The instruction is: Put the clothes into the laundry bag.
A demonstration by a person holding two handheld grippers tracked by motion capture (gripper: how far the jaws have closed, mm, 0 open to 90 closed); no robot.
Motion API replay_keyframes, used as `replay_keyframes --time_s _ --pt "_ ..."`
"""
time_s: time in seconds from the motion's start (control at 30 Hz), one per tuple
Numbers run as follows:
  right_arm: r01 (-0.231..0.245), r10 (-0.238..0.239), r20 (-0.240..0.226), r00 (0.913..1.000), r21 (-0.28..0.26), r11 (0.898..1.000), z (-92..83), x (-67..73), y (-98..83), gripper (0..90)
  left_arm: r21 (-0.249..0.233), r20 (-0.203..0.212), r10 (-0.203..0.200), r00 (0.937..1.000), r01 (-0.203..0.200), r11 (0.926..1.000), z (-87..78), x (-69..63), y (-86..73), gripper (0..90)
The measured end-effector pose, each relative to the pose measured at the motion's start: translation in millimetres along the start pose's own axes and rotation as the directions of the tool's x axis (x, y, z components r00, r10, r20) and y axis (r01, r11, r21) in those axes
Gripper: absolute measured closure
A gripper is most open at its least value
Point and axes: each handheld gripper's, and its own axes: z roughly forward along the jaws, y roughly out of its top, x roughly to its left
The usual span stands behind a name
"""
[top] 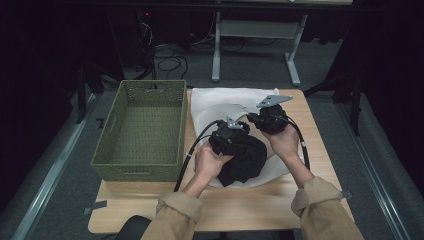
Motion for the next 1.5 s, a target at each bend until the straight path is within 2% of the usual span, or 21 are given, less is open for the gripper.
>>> replay_keyframes --time_s 0.13,0.27,0.57,0.83,1.0,1.2,1.37,1.5 --pt "0.002 -0.002 0.004 1.0000 0.001 1.000 0.6 -0.3 0.0 88.1 -0.002 -0.022 -0.011 0.9997 0.011 0.9999 5.2 1.6 0.1 45.9" --pt "0.010 -0.010 0.003 0.9999 0.006 1.000 0.8 -0.4 -0.3 88.1 -0.025 -0.052 -0.021 0.9984 0.019 0.9995 9.2 2.6 0.0 45.9" --pt "0.017 -0.017 0.003 0.9999 0.015 1.000 2.1 1.8 0.2 88.1 -0.024 -0.080 -0.051 0.9955 0.049 0.9985 22.7 8.2 -1.6 45.2" --pt "0.007 -0.007 0.002 1.0000 0.029 1.000 6.6 1.5 -1.2 88.1 -0.021 -0.060 -0.125 0.9903 0.124 0.9920 35.9 19.5 -12.9 41.8" --pt "0.009 -0.009 0.001 1.0000 0.037 0.999 8.5 2.4 -0.9 88.1 -0.024 -0.051 -0.132 0.9899 0.131 0.9911 38.2 21.9 -14.9 35.3" --pt "0.011 -0.012 0.009 0.9999 0.040 0.999 10.4 2.9 -1.5 88.1 -0.010 -0.033 -0.118 0.9925 0.118 0.9930 31.9 20.9 -14.4 24.8" --pt "0.016 -0.016 0.014 0.9998 0.040 0.999 11.3 4.2 -0.6 88.1 -0.036 -0.029 -0.102 0.9944 0.101 0.9943 17.4 17.7 -13.0 19.4" --pt "0.016 -0.016 0.015 0.9997 0.044 0.999 12.6 5.0 -0.4 88.1 -0.064 -0.010 -0.095 0.9955 0.094 0.9935 4.4 16.3 -10.7 19.3"
